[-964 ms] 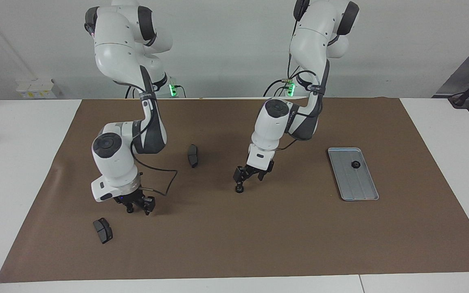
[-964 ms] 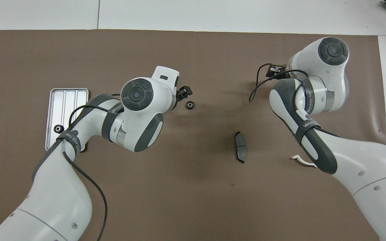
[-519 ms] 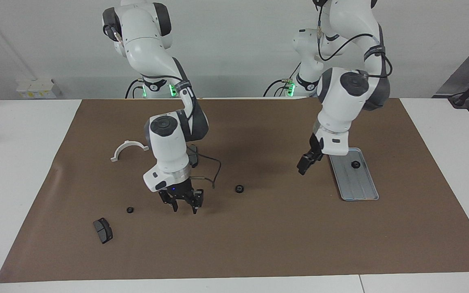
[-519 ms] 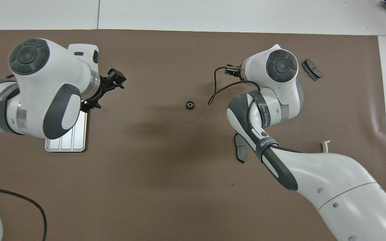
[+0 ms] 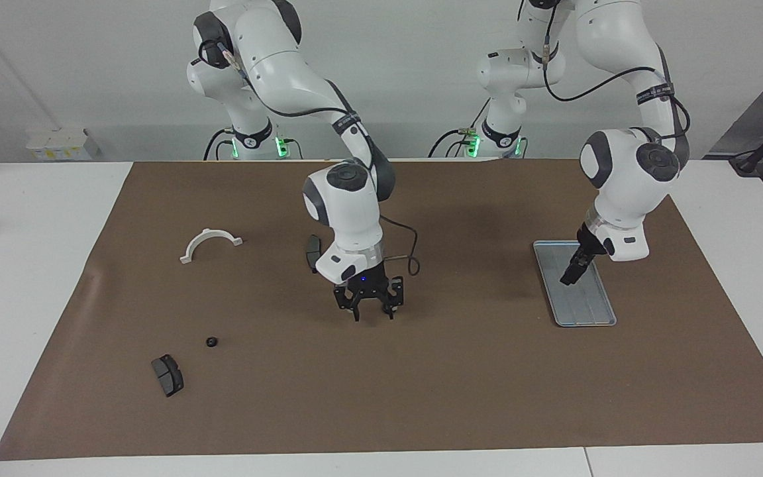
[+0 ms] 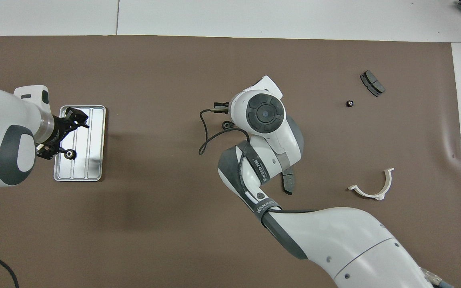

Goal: Place bearing gear from tray to pile

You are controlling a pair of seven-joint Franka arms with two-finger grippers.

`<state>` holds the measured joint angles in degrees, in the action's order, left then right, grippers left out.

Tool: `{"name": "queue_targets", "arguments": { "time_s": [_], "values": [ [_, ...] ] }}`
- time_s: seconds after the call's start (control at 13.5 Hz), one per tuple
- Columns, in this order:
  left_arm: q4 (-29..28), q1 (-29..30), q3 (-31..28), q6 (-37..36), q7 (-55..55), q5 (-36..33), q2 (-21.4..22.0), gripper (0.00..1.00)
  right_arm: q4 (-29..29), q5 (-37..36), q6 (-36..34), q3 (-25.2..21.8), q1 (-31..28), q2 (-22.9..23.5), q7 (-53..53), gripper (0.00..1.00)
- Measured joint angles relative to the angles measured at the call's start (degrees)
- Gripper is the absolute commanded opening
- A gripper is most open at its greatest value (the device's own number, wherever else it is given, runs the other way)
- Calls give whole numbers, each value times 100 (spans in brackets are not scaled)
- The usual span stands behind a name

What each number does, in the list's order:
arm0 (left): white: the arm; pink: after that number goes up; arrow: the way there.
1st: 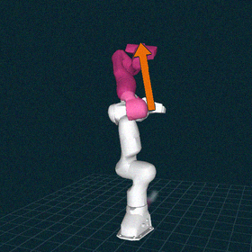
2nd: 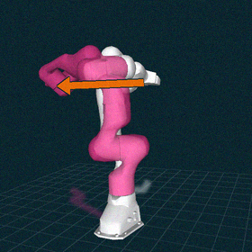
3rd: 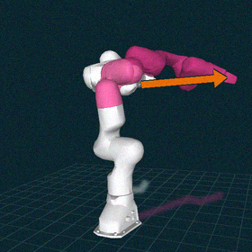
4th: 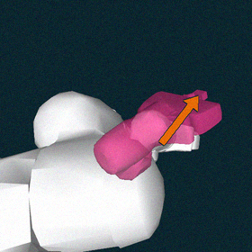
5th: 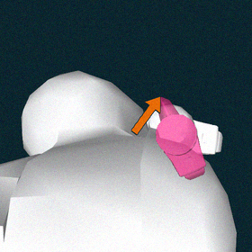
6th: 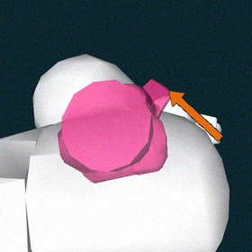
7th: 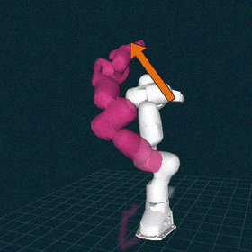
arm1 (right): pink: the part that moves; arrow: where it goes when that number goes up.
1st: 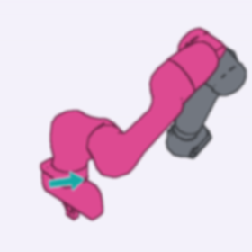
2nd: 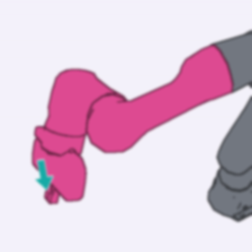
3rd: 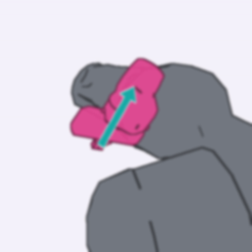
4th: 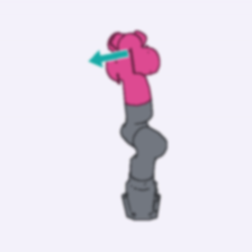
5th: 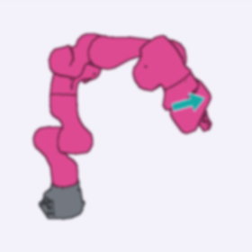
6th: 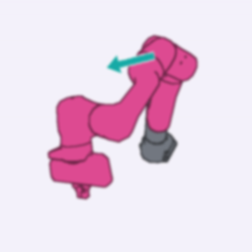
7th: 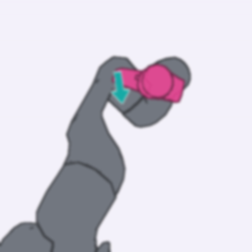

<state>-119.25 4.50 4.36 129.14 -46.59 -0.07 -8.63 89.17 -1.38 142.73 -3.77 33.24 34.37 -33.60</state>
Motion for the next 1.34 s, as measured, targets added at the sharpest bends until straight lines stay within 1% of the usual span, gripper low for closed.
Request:
{"name": "queue_targets", "arguments": {
  "time_s": [0.22, 0.3, 0.37, 0.45, 0.59, 0.74, 0.89, 0.96, 1.11, 1.19, 1.26, 1.34],
  "values": [
    [-487, 365, -1, 343, 404, -3, 205, 100, 17, -35, 149, -3, 146, 233, -2, 77],
    [-657, 405, 0, 650, 437, -4, 225, 93, 25, -42, 153, -2, 183, 279, -2, 76],
    [-831, 408, 5, 939, 439, -4, 225, 84, 41, -48, 153, -3, 217, 301, -2, 73],
    [-972, 408, 17, 1120, 439, -4, 223, 75, 73, -50, 153, -3, 245, 303, -2, 67],
    [-1081, 408, 24, 1251, 439, -4, 223, 69, 145, -54, 152, -3, 273, 303, -2, 59],
    [-1090, 408, 24, 1319, 458, -4, 223, 68, 174, -72, 150, -16, 275, 293, -2, 51],
    [-1094, 409, 23, 1324, 483, -4, 211, 68, 202, -92, 131, -44, 275, 274, -2, 40],
    [-1096, 409, 22, 1325, 488, -4, 196, 68, 215, -92, 136, -45, 276, 273, -2, 33],
    [-1102, 410, 20, 1341, 494, -5, 165, 63, 231, -96, 131, -52, 277, 248, -2, 17],
    [-1105, 411, 18, 1358, 541, -6, 150, 59, 241, -96, 131, -52, 277, 237, -2, 9],
    [-1106, 421, 15, 1388, 623, -6, 130, 53, 243, -96, 131, -52, 277, 234, -2, 1],
    [-1106, 445, 10, 1415, 700, -6, 107, 42, 244, -96, 131, -52, 277, 234, -2, 0]
  ]
}}
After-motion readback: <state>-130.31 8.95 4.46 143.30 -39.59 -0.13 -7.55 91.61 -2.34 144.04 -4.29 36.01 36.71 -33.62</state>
